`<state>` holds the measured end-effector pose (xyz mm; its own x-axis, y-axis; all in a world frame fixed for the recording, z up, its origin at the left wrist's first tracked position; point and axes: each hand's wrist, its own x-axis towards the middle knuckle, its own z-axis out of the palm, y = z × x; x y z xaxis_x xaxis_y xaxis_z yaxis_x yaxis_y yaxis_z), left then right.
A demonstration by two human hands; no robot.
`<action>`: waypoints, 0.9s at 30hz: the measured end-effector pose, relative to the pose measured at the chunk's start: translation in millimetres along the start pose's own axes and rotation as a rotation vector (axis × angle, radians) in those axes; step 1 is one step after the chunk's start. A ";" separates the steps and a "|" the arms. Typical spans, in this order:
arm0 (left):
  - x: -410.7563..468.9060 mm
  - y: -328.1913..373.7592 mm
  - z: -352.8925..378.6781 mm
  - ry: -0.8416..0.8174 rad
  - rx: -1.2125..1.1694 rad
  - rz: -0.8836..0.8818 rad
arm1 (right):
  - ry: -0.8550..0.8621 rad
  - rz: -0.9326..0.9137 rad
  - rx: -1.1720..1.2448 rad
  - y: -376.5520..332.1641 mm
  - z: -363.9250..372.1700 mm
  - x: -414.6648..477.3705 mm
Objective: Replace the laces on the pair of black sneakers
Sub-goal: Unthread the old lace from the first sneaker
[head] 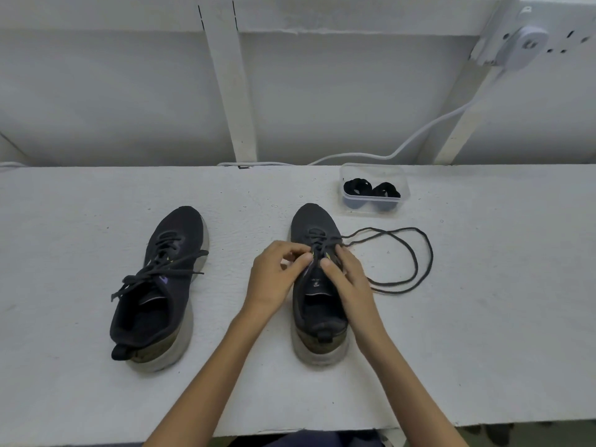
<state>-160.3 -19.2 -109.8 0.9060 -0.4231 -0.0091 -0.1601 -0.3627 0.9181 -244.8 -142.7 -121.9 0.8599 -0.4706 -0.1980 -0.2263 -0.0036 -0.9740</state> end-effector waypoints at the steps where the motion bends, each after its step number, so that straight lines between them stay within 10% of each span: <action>1: 5.1 2.2 -1.1 -0.016 0.041 0.008 | -0.032 -0.022 0.002 0.1 3.6 -0.4; 11: 27.6 12.7 6.0 -0.014 0.552 0.139 | -0.085 0.054 0.001 -2.1 2.3 -4.0; 18: 15.5 -4.6 -1.8 0.009 0.040 -0.090 | -0.077 0.044 0.052 1.4 7.2 -2.8; 27: 24.5 2.4 -0.1 0.044 0.169 -0.102 | -0.077 0.046 0.044 1.1 3.8 -3.2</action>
<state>-138.4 -30.4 -107.8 0.9365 -0.3418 -0.0784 -0.1265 -0.5376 0.8336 -246.0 -137.8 -122.8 0.8820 -0.4003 -0.2485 -0.2470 0.0563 -0.9674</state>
